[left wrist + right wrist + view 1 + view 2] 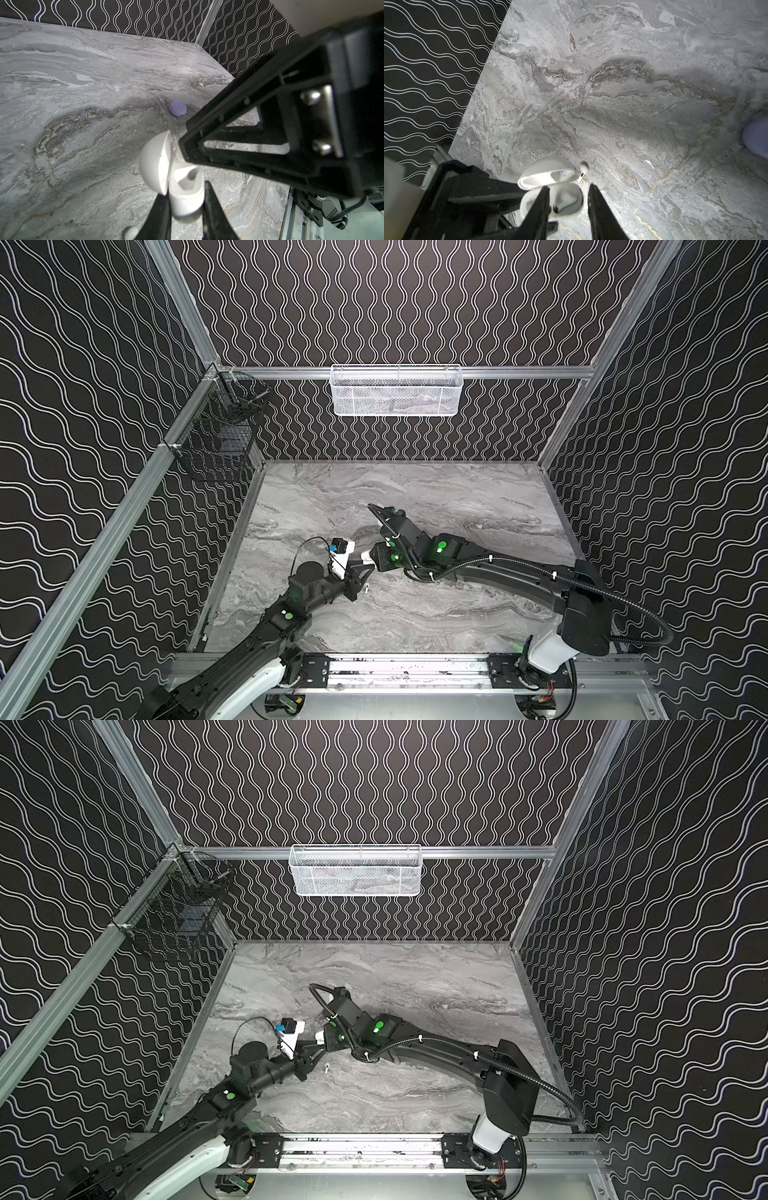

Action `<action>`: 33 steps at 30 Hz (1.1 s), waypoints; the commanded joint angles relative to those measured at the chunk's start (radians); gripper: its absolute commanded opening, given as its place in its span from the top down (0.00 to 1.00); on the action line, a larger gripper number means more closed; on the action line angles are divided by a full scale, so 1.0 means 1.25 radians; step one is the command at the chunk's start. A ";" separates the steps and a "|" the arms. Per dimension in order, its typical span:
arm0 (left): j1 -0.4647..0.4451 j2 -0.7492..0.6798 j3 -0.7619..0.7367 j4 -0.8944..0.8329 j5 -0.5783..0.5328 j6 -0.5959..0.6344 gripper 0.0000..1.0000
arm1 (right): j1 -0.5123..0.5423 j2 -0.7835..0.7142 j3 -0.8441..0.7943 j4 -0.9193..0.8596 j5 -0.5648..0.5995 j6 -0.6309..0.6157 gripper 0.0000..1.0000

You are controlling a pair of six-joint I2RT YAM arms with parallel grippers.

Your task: Insert the wireless bluetooth earbuds into the charging case

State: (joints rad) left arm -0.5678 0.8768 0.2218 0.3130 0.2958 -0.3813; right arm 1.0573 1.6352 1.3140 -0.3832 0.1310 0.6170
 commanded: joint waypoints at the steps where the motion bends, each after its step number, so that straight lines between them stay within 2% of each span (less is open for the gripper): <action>1: 0.001 -0.005 0.005 0.012 -0.011 0.019 0.92 | -0.004 -0.019 0.001 -0.017 0.031 0.005 0.64; 9: 0.007 -0.035 0.008 -0.050 -0.081 0.022 0.92 | -0.016 -0.039 -0.062 -0.009 0.035 0.019 0.63; 20: 0.085 -0.077 -0.006 -0.075 -0.075 -0.039 0.94 | -0.009 0.022 -0.099 0.006 -0.016 0.036 0.63; 30: 0.089 -0.218 0.002 -0.267 -0.109 -0.090 0.94 | 0.025 0.134 -0.034 -0.004 -0.036 0.027 0.64; 33: 0.090 -0.299 -0.002 -0.353 -0.144 -0.123 0.95 | 0.027 0.158 -0.018 -0.008 -0.043 0.023 0.65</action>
State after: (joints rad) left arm -0.4576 0.5533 0.2165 -0.0246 0.1593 -0.4866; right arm 1.0901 1.8156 1.2724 -0.3962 0.0879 0.6483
